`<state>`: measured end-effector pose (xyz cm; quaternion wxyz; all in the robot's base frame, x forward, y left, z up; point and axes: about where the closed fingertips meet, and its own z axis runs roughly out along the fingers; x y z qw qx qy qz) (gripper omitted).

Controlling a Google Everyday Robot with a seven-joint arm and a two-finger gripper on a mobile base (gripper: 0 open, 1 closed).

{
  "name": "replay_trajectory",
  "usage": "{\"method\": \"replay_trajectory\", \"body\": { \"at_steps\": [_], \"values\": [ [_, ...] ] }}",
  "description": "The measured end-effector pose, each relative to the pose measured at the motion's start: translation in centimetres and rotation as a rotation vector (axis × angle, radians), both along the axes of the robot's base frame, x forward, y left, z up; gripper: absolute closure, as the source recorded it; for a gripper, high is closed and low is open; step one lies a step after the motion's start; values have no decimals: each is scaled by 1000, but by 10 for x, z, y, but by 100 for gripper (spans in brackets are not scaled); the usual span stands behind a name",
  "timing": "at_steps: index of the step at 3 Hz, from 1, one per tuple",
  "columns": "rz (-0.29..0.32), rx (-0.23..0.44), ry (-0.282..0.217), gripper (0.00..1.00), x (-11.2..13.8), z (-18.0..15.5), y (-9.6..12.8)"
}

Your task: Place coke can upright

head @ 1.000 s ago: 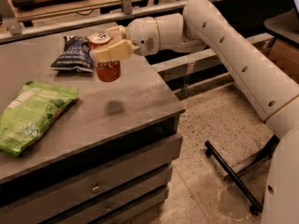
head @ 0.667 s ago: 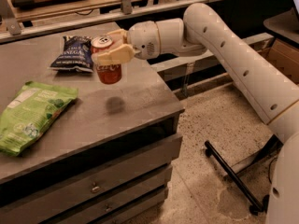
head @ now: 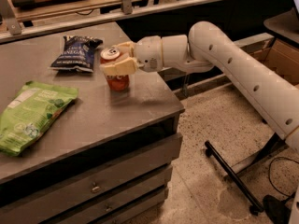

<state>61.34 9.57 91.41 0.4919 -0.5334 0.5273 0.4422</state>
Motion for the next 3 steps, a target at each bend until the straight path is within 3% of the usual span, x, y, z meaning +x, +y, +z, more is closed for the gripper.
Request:
{"method": "replay_trajectory", "body": {
  "at_steps": [1, 2, 3],
  "values": [
    [-60, 27, 1, 100, 23, -11, 2],
    [-67, 30, 1, 84, 25, -12, 3],
    [-67, 30, 1, 60, 25, -12, 3]
  ]
}}
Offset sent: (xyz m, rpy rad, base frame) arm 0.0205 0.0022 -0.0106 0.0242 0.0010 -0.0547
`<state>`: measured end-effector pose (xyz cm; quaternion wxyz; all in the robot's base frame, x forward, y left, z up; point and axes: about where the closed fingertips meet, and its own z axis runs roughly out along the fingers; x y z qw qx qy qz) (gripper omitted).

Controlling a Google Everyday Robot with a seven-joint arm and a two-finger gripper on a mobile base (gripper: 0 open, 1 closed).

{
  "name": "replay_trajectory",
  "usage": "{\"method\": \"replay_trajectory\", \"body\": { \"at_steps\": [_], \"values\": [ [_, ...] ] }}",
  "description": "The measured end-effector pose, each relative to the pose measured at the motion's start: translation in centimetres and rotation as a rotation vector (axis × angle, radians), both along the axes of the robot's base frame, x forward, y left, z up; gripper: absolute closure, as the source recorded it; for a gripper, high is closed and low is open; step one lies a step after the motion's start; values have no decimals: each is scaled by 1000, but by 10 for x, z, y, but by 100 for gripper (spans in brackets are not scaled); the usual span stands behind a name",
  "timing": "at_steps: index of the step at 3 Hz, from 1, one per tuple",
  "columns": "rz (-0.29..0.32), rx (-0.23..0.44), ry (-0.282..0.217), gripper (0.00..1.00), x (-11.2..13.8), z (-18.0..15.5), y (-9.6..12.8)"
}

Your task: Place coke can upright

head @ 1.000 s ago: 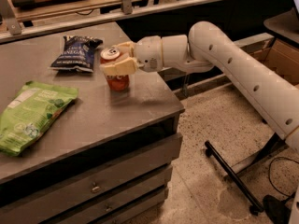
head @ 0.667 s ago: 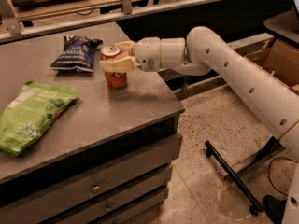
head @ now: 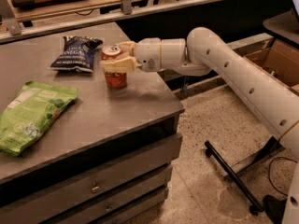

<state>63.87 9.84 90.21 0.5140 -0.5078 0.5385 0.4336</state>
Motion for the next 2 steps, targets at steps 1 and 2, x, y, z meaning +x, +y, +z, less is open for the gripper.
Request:
{"method": "replay_trajectory", "body": {
  "at_steps": [1, 2],
  "values": [
    [0, 0, 0, 37, 0, 0, 0],
    [4, 0, 0, 13, -1, 0, 2]
  ]
}}
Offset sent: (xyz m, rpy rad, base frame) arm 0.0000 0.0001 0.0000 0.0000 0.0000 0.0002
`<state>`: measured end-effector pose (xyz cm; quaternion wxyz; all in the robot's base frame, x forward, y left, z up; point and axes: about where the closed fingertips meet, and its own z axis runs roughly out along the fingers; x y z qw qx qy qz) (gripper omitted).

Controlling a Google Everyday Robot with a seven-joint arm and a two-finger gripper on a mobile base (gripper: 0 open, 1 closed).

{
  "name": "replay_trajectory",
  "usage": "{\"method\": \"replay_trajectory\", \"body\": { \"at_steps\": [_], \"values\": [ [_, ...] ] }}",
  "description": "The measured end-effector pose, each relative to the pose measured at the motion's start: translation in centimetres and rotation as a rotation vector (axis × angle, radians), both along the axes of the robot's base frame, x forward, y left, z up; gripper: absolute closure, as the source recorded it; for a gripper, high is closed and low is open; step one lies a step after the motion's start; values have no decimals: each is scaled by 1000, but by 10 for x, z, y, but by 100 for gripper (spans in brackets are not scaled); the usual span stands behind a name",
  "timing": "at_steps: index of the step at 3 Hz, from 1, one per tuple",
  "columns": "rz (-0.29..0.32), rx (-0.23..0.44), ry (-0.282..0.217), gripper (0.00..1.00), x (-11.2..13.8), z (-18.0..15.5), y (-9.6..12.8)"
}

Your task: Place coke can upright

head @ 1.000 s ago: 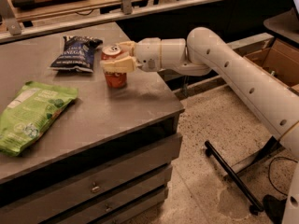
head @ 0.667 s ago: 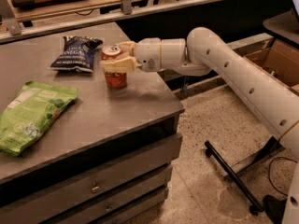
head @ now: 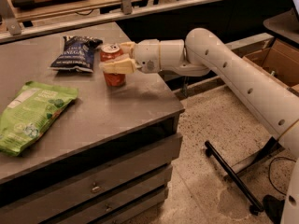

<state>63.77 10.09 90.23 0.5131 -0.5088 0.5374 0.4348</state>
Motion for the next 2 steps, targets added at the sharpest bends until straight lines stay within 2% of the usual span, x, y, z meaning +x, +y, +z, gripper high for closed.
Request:
{"method": "replay_trajectory", "body": {
  "at_steps": [1, 2],
  "values": [
    [5, 0, 0, 0, -1, 0, 3],
    [-2, -15, -22, 0, -3, 7, -12]
  ]
}}
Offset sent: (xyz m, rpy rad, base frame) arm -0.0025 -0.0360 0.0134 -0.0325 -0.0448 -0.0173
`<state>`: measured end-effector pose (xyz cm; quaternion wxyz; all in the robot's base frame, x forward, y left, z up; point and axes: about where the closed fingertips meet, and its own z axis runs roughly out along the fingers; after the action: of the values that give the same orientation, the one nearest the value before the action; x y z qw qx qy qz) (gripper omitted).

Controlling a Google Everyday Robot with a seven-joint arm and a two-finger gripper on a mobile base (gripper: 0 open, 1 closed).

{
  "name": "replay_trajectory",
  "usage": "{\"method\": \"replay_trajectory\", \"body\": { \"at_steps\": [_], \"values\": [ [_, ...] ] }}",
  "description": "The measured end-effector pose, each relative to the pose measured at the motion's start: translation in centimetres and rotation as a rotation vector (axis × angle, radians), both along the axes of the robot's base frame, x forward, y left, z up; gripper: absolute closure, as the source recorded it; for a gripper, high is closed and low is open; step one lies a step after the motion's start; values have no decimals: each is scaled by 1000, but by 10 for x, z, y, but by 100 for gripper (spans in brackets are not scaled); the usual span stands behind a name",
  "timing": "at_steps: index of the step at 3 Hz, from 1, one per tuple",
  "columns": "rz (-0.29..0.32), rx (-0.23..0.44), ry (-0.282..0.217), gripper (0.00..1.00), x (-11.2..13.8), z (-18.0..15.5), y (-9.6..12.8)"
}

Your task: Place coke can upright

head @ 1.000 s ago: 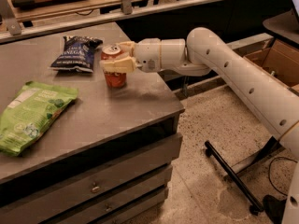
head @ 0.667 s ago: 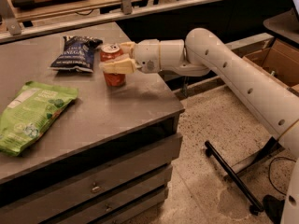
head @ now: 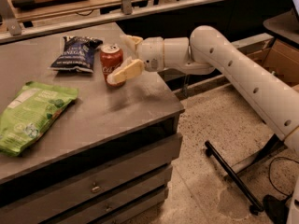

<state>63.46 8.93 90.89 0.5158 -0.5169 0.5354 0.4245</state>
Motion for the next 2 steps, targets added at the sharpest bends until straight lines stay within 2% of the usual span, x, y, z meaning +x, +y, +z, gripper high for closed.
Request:
{"method": "replay_trajectory", "body": {
  "at_steps": [1, 2],
  "values": [
    [-55, -50, -67, 0, -8, 24, -40],
    [-50, -164, -54, 0, -17, 28, -69]
  ]
}}
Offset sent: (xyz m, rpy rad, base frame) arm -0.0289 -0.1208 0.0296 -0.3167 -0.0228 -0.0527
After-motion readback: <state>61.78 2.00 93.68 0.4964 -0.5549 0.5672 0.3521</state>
